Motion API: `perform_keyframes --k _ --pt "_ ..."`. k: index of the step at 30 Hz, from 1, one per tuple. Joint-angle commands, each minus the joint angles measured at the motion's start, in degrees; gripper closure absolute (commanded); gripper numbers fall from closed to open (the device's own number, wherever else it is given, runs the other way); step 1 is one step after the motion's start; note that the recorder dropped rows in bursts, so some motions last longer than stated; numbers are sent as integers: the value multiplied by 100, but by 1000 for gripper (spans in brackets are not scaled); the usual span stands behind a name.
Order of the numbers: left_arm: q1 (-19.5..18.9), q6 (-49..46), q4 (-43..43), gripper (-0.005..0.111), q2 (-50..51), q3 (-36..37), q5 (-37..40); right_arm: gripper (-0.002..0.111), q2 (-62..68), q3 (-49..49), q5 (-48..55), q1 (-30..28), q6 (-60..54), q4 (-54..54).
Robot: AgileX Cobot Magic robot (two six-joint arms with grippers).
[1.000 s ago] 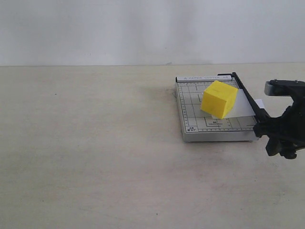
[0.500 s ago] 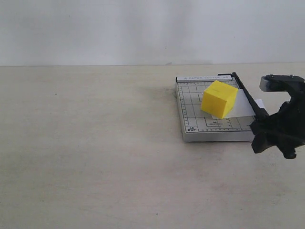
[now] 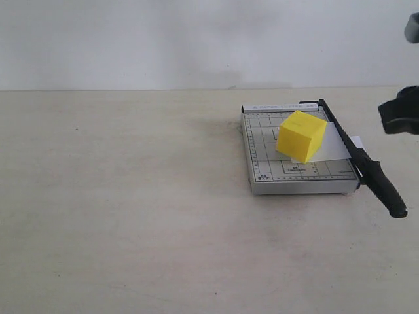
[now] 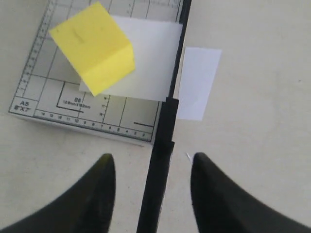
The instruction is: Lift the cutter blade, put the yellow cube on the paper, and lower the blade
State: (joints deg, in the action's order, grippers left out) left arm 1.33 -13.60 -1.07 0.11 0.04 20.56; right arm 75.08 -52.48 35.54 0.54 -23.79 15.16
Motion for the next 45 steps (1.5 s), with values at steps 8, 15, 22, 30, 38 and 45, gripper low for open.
perform_keyframes --k 8,15,22,30,38,45 --pt "-14 55 57 102 -11 -4 2 108 -2308 276 -437 -2 -1291 1888" --pt "-14 55 57 102 -11 -4 2 108 -4284 1762 -1109 -2 -1925 2304" --pt "-14 55 57 102 -11 -4 2 108 -6066 2695 -1015 -2 -1795 2304" --pt "-14 55 57 102 -11 -4 2 108 -7015 3044 -595 -2 -1485 2291" --pt "-14 55 57 102 -11 -4 2 108 -7120 3044 -786 -2 -1101 2303" --pt "-14 55 57 102 -11 -4 2 108 -7120 3044 -786 -2 -1101 2303"
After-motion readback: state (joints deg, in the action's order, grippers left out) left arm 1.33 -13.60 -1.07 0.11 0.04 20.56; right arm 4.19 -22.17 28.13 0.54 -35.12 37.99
